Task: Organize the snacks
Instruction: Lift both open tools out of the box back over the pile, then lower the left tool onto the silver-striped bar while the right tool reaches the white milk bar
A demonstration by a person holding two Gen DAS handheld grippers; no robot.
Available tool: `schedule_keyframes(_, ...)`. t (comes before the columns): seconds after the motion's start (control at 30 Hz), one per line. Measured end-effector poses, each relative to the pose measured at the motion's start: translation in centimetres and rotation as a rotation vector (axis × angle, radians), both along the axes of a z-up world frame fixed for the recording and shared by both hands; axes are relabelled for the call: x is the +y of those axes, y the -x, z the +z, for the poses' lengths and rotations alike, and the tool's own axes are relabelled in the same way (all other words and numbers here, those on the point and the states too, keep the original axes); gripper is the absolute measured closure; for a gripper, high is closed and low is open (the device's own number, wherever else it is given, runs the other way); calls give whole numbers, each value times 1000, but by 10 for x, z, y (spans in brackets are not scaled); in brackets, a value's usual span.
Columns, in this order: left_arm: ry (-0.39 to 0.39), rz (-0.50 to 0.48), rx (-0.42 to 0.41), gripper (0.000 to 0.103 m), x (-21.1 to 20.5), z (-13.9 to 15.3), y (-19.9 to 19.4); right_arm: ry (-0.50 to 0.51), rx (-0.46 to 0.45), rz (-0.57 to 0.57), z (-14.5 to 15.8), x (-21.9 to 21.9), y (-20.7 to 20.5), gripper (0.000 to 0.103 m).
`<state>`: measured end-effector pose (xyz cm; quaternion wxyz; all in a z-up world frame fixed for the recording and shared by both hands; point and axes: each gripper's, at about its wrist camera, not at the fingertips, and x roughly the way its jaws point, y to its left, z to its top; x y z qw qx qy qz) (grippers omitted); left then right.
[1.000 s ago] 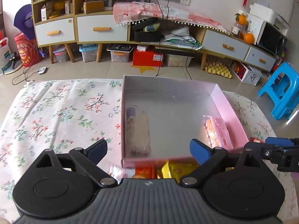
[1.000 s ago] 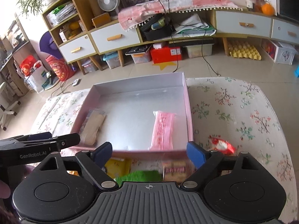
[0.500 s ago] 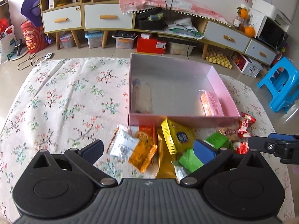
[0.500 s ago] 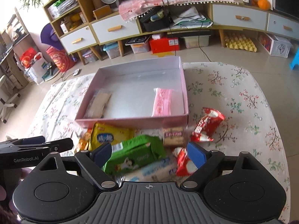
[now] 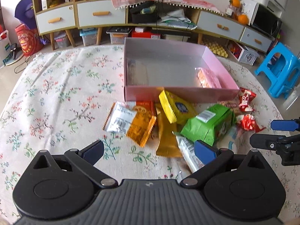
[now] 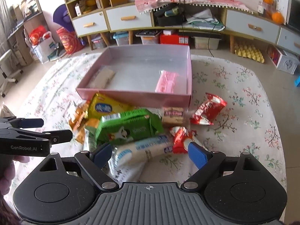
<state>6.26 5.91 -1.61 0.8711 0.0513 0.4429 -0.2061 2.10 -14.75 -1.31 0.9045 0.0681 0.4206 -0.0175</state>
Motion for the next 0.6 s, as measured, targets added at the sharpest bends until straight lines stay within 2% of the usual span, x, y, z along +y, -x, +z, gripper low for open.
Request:
schedule_keyframes(0.13,16,-2,54,1,-2,-11,0,32,34,0,-12,-1,-2,13)
schedule_keyframes(0.33,69,1,77,12,-8,-17,-1,4,67,-15,-21,1,-7,13)
schedule_keyframes(0.43,98,-7,97,22,-12,-18,-4,-44,59,-39,-18,-3,-12,13)
schedule_keyframes(0.6,124,-14,123,47,-17,-20,-5,-163,50,-138,-17,-18,-22,13)
